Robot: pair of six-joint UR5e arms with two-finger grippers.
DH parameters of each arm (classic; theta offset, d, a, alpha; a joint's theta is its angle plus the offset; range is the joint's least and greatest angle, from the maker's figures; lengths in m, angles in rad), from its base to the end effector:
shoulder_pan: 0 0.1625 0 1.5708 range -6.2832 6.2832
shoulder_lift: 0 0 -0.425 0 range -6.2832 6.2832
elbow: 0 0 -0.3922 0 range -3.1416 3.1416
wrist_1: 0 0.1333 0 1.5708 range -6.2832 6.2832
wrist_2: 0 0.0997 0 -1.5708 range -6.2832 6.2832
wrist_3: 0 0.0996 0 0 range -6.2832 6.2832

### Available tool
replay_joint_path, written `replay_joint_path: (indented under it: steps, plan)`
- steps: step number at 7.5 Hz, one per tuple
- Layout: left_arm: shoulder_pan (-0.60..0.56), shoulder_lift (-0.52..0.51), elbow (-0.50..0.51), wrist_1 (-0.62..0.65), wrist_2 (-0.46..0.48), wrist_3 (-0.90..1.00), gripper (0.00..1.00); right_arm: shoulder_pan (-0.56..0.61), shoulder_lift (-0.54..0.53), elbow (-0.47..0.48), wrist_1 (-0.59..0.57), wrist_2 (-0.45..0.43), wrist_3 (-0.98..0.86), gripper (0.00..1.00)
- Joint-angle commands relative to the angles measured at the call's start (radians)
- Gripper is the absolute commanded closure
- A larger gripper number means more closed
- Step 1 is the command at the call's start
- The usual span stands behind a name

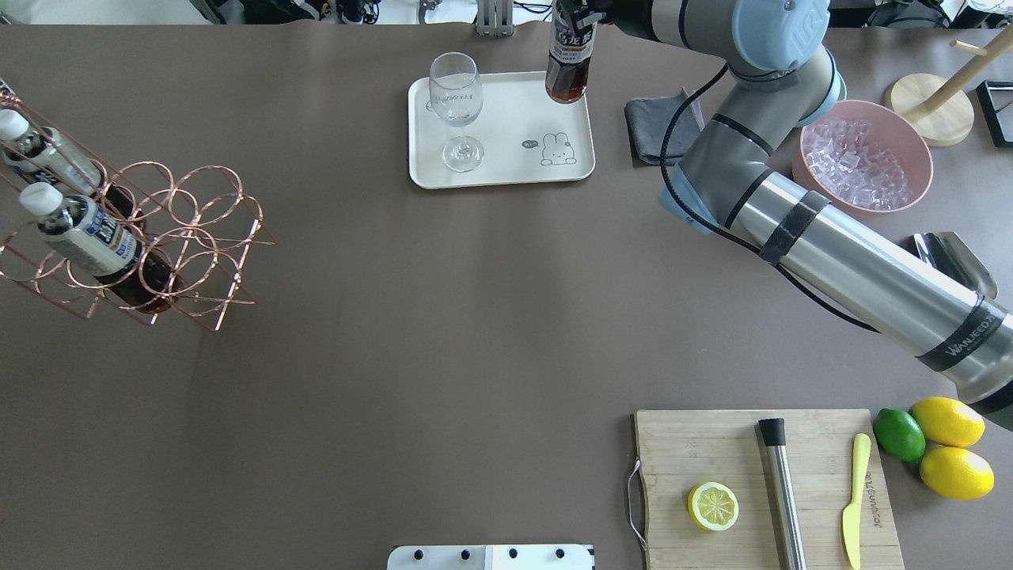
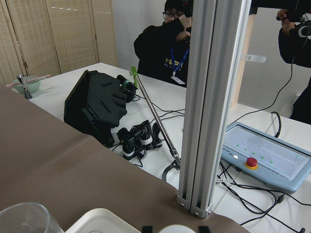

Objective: Take tea from basket to plate

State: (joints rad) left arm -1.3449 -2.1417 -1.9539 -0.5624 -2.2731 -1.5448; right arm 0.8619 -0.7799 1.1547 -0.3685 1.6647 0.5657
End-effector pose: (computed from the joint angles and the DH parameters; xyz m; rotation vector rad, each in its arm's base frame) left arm 0.0564 -0.5534 0.2815 -0.6203 0.4348 -1.2796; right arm -0.4044 -0.6619 0.2175 1.2247 -0.9984 -0.1862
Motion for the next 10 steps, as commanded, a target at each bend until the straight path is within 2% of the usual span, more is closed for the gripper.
replay_joint_path:
  steps: [1,3,4,7,10]
  plan:
    - [-0.057,0.04,0.235,-0.226,0.029,0.13,1.0,-0.023,-0.001,-0.049,0.059,-0.022,0.026,1.0]
    - [-0.057,-0.015,0.321,-0.254,0.104,0.124,1.0,-0.055,-0.002,-0.049,0.057,-0.074,0.025,1.0]
    - [-0.057,-0.023,0.346,-0.278,0.107,0.121,1.0,-0.07,-0.002,-0.049,0.059,-0.095,0.025,1.0]
    - [-0.054,-0.044,0.51,-0.476,0.173,-0.017,1.0,-0.098,-0.007,-0.049,0.059,-0.135,0.025,1.0]
    - [-0.065,-0.098,0.532,-0.473,0.194,-0.02,1.0,-0.103,-0.009,-0.049,0.059,-0.138,0.025,1.0]
